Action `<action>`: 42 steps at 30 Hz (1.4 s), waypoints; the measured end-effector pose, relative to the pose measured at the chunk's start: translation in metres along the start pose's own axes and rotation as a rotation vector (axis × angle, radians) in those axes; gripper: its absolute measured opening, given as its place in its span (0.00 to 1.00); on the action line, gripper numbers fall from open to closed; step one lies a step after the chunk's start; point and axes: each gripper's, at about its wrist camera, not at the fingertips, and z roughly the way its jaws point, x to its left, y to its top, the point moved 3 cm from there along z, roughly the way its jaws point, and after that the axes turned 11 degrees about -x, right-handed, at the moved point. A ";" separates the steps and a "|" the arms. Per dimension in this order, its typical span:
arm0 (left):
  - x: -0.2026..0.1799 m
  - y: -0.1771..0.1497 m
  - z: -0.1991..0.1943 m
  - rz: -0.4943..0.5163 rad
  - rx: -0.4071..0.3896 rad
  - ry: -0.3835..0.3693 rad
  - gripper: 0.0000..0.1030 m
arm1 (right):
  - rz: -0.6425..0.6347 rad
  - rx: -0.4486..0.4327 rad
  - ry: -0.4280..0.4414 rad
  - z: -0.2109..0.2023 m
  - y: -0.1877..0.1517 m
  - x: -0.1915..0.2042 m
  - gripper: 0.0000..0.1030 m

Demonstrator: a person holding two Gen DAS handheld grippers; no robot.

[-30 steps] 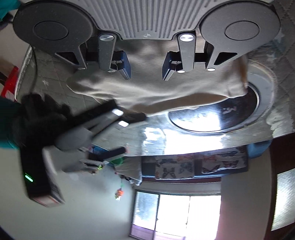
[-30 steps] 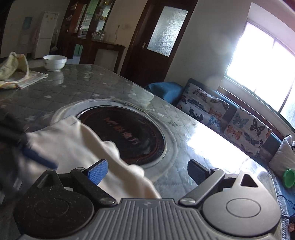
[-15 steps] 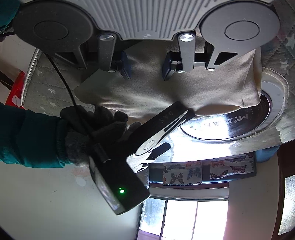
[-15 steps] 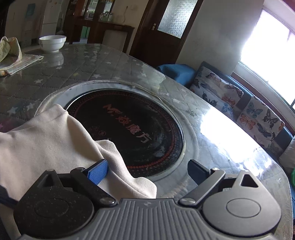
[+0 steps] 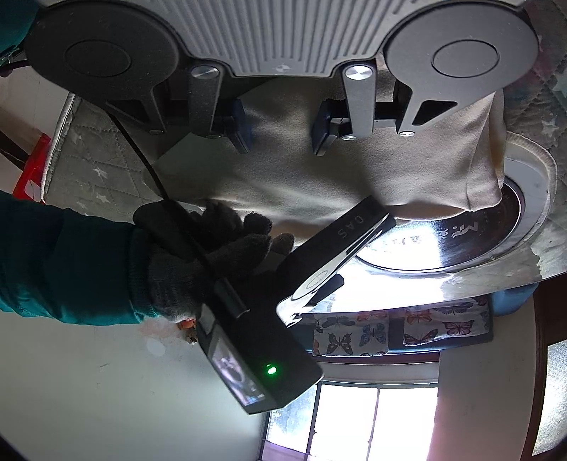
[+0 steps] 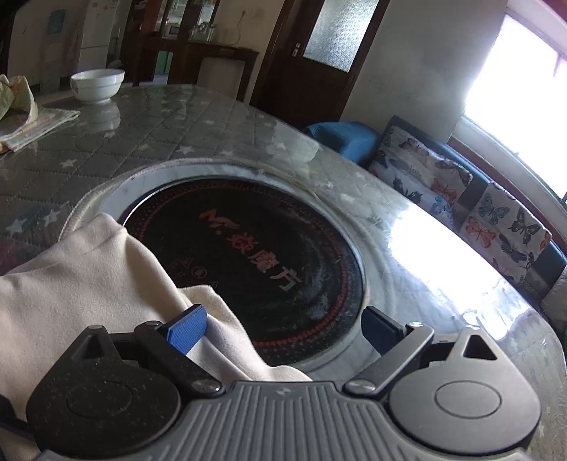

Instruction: Fold clothes

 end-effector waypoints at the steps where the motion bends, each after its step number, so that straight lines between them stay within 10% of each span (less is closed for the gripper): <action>1: 0.000 0.000 -0.001 -0.002 0.000 0.000 0.41 | -0.001 0.001 0.000 0.002 0.000 0.001 0.93; 21: 0.078 0.034 -0.012 -0.146 -0.054 0.245 0.41 | 0.086 -0.018 -0.101 -0.069 -0.034 -0.028 0.93; 42: 0.100 0.024 -0.022 -0.218 -0.027 0.329 0.43 | 0.128 -0.047 -0.100 -0.089 -0.036 -0.028 0.93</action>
